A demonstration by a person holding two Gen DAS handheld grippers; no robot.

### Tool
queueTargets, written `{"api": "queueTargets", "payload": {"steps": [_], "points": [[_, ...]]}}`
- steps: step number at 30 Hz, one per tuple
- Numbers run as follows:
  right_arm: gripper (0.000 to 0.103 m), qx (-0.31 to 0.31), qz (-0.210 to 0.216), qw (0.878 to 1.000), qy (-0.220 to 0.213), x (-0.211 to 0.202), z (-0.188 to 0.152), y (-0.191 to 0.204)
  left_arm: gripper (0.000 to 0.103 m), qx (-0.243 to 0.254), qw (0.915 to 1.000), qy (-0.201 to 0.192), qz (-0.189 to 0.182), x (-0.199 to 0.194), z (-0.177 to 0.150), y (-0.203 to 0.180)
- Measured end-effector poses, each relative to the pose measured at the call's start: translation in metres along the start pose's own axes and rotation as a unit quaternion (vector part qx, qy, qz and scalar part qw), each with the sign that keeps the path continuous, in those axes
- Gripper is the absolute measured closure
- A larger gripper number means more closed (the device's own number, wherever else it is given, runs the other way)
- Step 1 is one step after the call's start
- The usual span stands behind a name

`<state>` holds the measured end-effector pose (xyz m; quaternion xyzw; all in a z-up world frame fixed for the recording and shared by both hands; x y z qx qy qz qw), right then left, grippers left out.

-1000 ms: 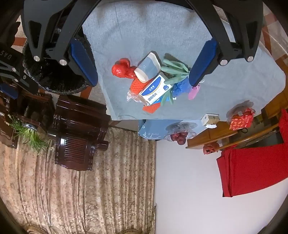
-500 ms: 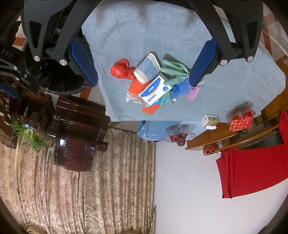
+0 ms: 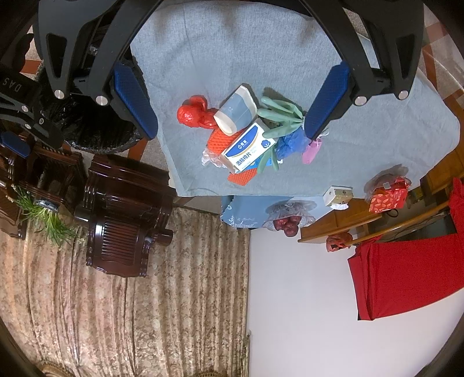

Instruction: Collect trash

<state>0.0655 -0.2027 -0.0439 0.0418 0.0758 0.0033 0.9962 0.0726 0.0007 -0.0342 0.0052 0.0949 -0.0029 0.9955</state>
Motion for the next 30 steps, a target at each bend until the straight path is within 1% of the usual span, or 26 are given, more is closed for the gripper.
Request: {"api": "queueTargets", "payload": {"steps": [30], "points": [[0.006, -0.001, 0.0, 1.0, 0.001, 0.0004, 0.0012, 0.0, 0.005, 0.0, 1.0, 0.003, 0.0, 0.0008, -0.0005, -0.0002]]}}
Point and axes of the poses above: each gripper's, at about its wrist camera, not at the fingertips, and x roughly the way its jaws point, y to its left, z to its top, the point moved 8 cm from there along x, roughly the way its jaws point, and after that the axes turned 15 degrees about -y, right-handed, at the moved point
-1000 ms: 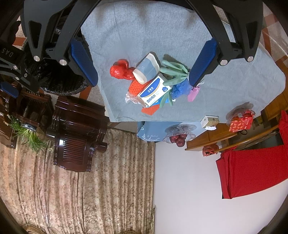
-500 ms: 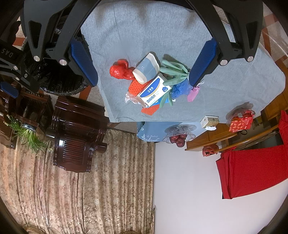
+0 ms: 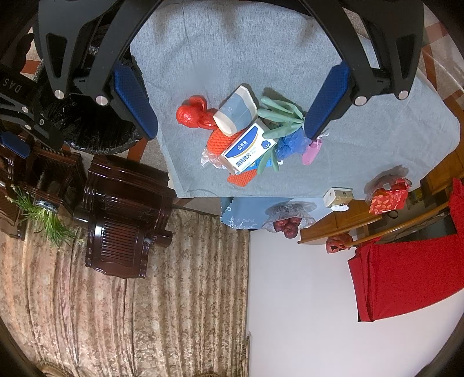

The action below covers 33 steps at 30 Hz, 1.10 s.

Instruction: Collect trash

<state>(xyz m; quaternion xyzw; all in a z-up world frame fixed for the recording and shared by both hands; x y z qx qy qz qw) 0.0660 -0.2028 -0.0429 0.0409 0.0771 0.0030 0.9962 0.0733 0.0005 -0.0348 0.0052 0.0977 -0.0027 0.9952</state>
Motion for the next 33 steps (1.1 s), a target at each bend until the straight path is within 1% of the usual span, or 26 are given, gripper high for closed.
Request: {"api": "queueTargets", "payload": {"steps": [11, 21, 26, 28, 31, 33], "points": [[0.006, 0.0, 0.001, 1.0, 0.001, 0.0, -0.001, 0.001, 0.005, -0.001, 1.0, 0.001, 0.0, 0.001, -0.006, 0.006], [0.006, -0.002, 0.009, 1.0, 0.005, 0.01, -0.003, 0.006, 0.005, -0.001, 1.0, 0.003, 0.0, 0.004, -0.013, 0.01], [0.006, -0.008, 0.024, 1.0, 0.005, 0.022, -0.005, 0.018, 0.005, -0.003, 1.0, -0.003, 0.007, 0.017, -0.03, 0.025], [0.006, -0.009, 0.035, 0.999, 0.008, 0.031, -0.008, 0.027, 0.005, 0.003, 0.9998, -0.004, 0.02, 0.028, -0.037, 0.034], [0.006, -0.015, 0.053, 0.998, 0.014, 0.046, -0.017, 0.043, 0.005, 0.01, 0.9996, 0.009, 0.023, 0.041, -0.05, 0.048], [0.006, -0.021, 0.07, 0.997, 0.019, 0.06, -0.025, 0.059, 0.005, 0.015, 0.9991, 0.018, 0.036, 0.05, -0.061, 0.059]]}}
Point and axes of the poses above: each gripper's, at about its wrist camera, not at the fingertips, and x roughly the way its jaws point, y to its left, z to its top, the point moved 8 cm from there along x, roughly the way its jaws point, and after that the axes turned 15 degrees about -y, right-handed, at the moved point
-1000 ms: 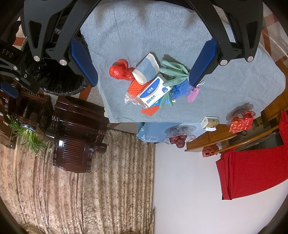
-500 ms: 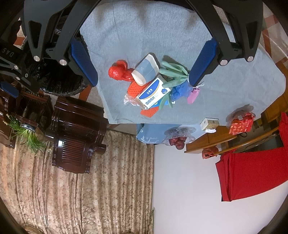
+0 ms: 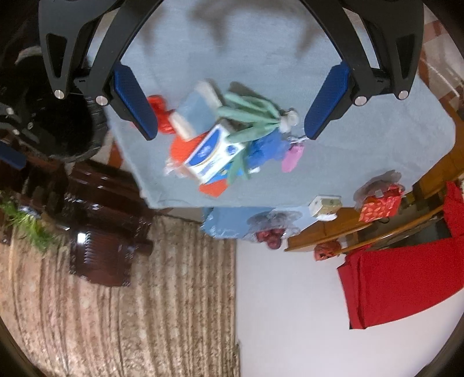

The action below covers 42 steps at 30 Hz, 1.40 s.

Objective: Collect trash
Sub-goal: 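Grasp the red plastic bag with the right gripper while the left gripper grasps the paper cup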

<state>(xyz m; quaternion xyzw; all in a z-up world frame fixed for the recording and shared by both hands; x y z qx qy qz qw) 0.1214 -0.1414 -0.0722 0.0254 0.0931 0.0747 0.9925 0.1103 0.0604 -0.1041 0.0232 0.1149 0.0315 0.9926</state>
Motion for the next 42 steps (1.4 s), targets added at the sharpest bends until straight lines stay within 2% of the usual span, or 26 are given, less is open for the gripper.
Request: {"api": "queueTargets", "payload": {"steps": [5, 11, 13, 18, 23, 26, 29, 30, 34, 42], "points": [[0.007, -0.009, 0.023, 1.0, 0.014, 0.039, -0.018, 0.024, 0.005, -0.007, 0.9997, 0.023, 0.008, 0.023, -0.019, 0.022], [0.014, -0.012, 0.037, 0.997, 0.06, 0.084, -0.052, 0.036, 0.005, -0.033, 0.9983, 0.042, 0.022, 0.054, -0.03, 0.041], [0.019, -0.014, 0.038, 0.996, 0.076, 0.093, -0.064, 0.036, 0.005, -0.035, 0.9979, 0.046, 0.027, 0.061, -0.035, 0.044], [0.022, -0.009, 0.038, 0.993, 0.116, 0.113, -0.091, 0.032, 0.005, -0.037, 0.9966, 0.069, 0.027, 0.079, -0.046, 0.048], [0.026, -0.019, 0.042, 0.989, 0.144, 0.125, -0.105, 0.034, 0.005, -0.044, 0.9969, 0.063, 0.02, 0.086, -0.049, 0.049], [0.036, -0.018, 0.047, 0.986, 0.159, 0.132, -0.112, 0.035, 0.005, -0.032, 0.9973, 0.065, 0.011, 0.089, -0.05, 0.044], [0.052, -0.017, 0.058, 0.982, 0.18, 0.138, -0.119, 0.039, 0.005, -0.023, 0.9971, 0.073, 0.004, 0.092, -0.053, 0.038], [0.059, -0.016, 0.059, 0.981, 0.183, 0.139, -0.12, 0.039, 0.005, -0.021, 0.997, 0.075, 0.004, 0.092, -0.053, 0.037], [0.064, -0.008, 0.065, 0.981, 0.182, 0.138, -0.119, 0.038, 0.005, -0.024, 0.9966, 0.078, 0.009, 0.093, -0.054, 0.033], [0.065, -0.005, 0.046, 0.988, 0.148, 0.123, -0.093, 0.025, 0.005, -0.02, 0.997, 0.075, 0.0, 0.088, -0.05, 0.021]]}}
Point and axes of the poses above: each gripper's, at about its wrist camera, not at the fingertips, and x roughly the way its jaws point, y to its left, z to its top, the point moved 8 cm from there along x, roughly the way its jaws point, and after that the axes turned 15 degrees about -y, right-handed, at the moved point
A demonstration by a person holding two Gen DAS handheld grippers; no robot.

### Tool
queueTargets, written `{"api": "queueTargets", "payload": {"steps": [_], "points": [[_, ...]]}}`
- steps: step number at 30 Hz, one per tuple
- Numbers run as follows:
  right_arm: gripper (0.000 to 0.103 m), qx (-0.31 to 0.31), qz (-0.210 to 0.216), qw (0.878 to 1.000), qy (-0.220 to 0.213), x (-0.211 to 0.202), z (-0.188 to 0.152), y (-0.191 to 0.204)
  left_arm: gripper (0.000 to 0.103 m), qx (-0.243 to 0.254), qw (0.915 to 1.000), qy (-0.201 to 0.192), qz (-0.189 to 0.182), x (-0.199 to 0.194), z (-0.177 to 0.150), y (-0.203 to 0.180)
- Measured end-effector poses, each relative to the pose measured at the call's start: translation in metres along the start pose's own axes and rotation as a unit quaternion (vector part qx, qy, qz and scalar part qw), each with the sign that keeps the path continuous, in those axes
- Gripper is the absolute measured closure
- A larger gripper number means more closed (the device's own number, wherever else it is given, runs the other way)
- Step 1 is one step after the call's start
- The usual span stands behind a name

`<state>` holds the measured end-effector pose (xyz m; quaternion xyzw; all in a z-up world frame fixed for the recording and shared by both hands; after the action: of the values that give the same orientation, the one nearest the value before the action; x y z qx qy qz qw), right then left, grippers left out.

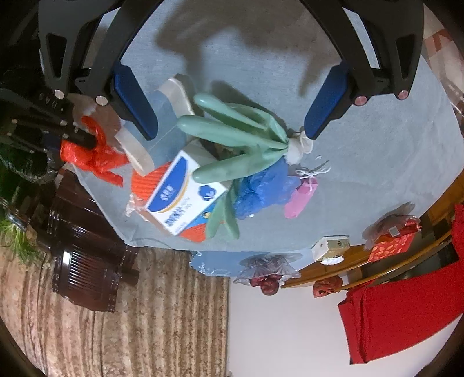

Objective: Collect trash
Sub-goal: 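Grasp the red plastic bag with the right gripper while the left gripper grasps the paper cup, then carry the red bag and paper cup over the bin and release both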

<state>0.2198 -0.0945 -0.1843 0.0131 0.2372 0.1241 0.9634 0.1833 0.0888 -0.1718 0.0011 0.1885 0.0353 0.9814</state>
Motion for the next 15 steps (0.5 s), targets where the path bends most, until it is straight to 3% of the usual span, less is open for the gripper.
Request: {"api": "queueTargets", "payload": {"steps": [9, 15], "points": [[0.065, 0.025, -0.018, 0.999, -0.025, -0.023, 0.013, -0.027, 0.005, 0.05, 0.9977, -0.005, -0.045, -0.003, -0.005, -0.052], [0.065, 0.035, -0.03, 0.999, -0.029, -0.034, 0.009, -0.045, 0.005, 0.046, 0.9975, 0.006, -0.053, 0.007, -0.012, -0.071]]}}
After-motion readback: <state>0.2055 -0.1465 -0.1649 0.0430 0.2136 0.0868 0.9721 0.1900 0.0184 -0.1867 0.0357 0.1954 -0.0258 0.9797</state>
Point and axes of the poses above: each gripper's, at about its wrist camera, not at the fingertips, and x roughly the way its jaws point, y to its left, z to its top, the point moved 8 cm from there along x, roughly the way its jaws point, and after that the axes turned 15 degrees about -y, right-handed, at the moved point
